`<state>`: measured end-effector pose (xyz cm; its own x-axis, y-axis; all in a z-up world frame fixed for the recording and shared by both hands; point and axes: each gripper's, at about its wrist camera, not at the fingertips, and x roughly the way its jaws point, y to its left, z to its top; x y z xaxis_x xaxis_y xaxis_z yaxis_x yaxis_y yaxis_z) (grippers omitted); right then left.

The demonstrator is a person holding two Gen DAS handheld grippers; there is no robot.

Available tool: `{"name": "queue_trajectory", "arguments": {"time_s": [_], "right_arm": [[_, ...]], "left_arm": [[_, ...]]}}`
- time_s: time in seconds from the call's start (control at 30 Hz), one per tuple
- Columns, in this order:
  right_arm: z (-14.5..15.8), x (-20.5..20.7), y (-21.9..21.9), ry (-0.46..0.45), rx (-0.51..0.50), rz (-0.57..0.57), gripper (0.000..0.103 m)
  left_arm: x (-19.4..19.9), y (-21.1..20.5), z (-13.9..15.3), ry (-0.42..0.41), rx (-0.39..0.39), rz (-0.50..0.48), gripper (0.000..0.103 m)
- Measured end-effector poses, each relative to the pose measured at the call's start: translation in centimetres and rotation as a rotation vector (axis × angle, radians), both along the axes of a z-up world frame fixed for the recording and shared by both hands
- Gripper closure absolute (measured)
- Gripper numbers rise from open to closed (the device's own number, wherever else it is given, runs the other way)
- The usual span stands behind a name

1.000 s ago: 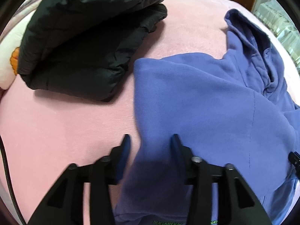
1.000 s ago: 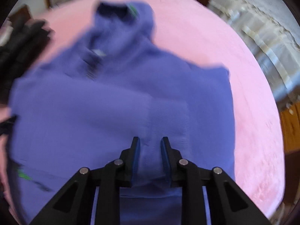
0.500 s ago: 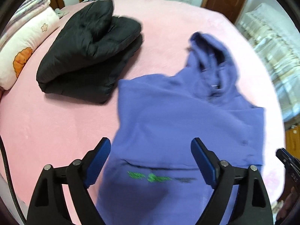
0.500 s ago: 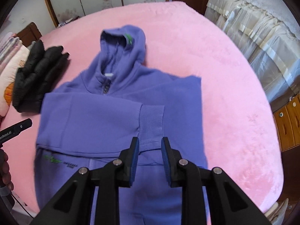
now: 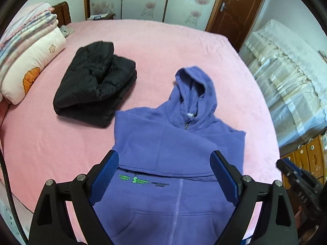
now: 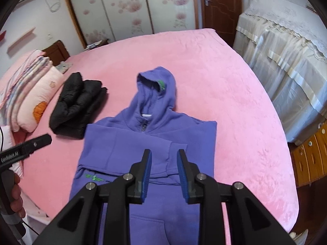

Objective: Fold large clothes

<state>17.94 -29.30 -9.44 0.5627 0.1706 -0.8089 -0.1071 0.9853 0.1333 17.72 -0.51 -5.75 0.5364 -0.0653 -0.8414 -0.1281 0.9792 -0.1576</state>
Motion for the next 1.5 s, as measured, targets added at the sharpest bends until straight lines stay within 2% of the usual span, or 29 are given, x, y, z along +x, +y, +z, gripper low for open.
{"name": "queue_trajectory", "arguments": {"time_s": [0.27,0.43,0.7,0.93,1.5], "right_arm": [[2.3,-1.9,-1.2,-0.033,0.026,0.046,0.077],[3.3,-2.9,-1.6,-0.037,0.008,0.065,0.077],[4.0,-4.5,-1.8,-0.053,0.03,0.096,0.077],[4.7,-5.8,-1.4,-0.074,0.036,0.094,0.077],[7.6,-13.9,1.3,-0.196,0.036,-0.047,0.077]], "left_arm": [[-2.9,-2.9,3.9,-0.066,0.033,-0.018,0.013],[-5.5,-3.9,5.7,-0.103,0.059,-0.024,0.013],[-8.2,-3.9,5.7,-0.078,0.084,0.014,0.013],[-10.4,-3.0,6.2,-0.12,0.054,0.037,0.013],[-16.1,2.5,6.3,-0.122,0.038,-0.077,0.013]]}}
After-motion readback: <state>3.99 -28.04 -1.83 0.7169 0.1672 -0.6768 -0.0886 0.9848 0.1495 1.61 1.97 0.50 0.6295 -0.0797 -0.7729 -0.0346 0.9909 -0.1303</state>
